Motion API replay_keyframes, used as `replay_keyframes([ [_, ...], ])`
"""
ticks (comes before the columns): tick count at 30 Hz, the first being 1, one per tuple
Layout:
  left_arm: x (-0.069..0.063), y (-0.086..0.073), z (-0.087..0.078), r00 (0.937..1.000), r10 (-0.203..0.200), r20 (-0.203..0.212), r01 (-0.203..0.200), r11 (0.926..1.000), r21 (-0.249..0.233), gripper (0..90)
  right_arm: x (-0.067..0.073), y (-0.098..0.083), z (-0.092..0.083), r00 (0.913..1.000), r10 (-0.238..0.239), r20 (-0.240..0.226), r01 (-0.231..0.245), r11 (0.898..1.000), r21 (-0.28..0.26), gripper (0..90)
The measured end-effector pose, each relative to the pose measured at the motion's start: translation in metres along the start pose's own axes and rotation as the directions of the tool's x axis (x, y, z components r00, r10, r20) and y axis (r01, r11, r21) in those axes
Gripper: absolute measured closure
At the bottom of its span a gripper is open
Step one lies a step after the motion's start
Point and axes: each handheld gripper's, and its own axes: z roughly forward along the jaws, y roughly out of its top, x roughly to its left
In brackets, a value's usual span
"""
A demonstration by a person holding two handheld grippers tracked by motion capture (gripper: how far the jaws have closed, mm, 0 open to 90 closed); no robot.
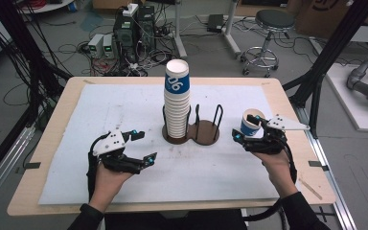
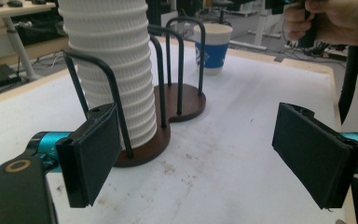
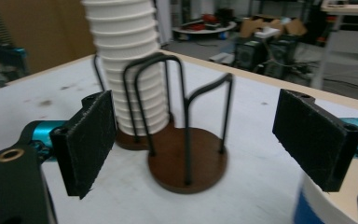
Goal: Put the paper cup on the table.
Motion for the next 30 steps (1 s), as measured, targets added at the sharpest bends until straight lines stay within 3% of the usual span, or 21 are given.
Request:
replay_keyframes([
  [5,0.001,0.006,-0.002,0.9998,0.005,0.02,-0.005,0.9997,-0.025,15.4,0.01,0.006,0.002,0.9938,-0.029,-0.107,0.027,0.999,-0.022,15.4],
  [11,0.0,0.01,-0.003,0.9992,0.021,0.033,-0.019,0.9986,-0.048,15.5,0.022,0.012,-0.001,0.9837,-0.048,-0.173,0.043,0.999,-0.029,15.4],
  [16,-0.003,0.018,-0.008,0.9984,0.052,0.02,-0.051,0.9958,-0.076,15.5,0.024,0.013,-0.008,0.9734,-0.013,-0.229,-0.003,0.997,-0.071,15.4],
  [22,-0.004,0.024,-0.015,0.9987,0.046,0.022,-0.044,0.9928,-0.111,15.5,0.025,0.014,-0.011,0.969,-0.024,-0.246,0.003,0.996,-0.088,15.4],
  [24,-0.003,0.025,-0.017,0.9986,0.051,0.015,-0.049,0.9916,-0.12,15.5,0.024,0.014,-0.011,0.9582,0.012,-0.286,-0.04,0.995,-0.092,15.4],
  [30,0.0,0.025,-0.018,0.9989,0.047,0.004,-0.046,0.9924,-0.114,15.5,0.026,0.013,-0.012,0.9697,-0.026,-0.243,0.008,0.997,-0.073,15.4],
])
